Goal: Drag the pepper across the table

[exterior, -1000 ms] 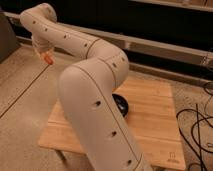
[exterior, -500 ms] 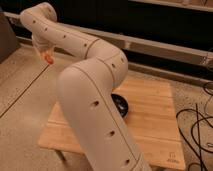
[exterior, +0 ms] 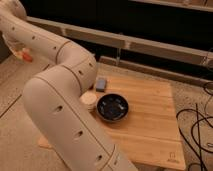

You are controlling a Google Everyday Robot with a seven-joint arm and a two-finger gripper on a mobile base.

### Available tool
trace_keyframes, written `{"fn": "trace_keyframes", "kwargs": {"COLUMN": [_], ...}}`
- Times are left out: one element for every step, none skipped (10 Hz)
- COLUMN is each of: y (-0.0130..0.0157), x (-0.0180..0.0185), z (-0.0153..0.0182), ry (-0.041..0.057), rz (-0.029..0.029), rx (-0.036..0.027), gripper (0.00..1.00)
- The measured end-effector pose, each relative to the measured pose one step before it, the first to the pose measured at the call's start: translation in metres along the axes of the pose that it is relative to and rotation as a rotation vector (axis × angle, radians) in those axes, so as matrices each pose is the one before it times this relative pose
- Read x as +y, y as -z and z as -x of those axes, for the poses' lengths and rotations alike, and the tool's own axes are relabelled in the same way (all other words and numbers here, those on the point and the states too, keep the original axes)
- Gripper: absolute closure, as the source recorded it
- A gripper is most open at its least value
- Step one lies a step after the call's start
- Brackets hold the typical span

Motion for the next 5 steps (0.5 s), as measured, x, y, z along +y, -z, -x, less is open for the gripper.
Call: {"fn": "trace_keyframes", "kwargs": {"y": [-0.00345,0.00057,-0.00004,-0.00016,0.00029], "x": [0.00207,-0.00024,0.0002,0.00023,-0.00001], "z": [-0.00038,0.00018,0.0001,-0.00008,0.00016], "ry": [-0.00229,-0.00044,0.00023,-0.00017,0.00001], "rz": [0.00957,-0.00001,0.00019,0.00086,-0.00002], "rx": [0.00395,-0.00096,-0.00006,0.00023,-0.0005], "gripper": [1.0,1.0,1.0,1.0,1.0]}}
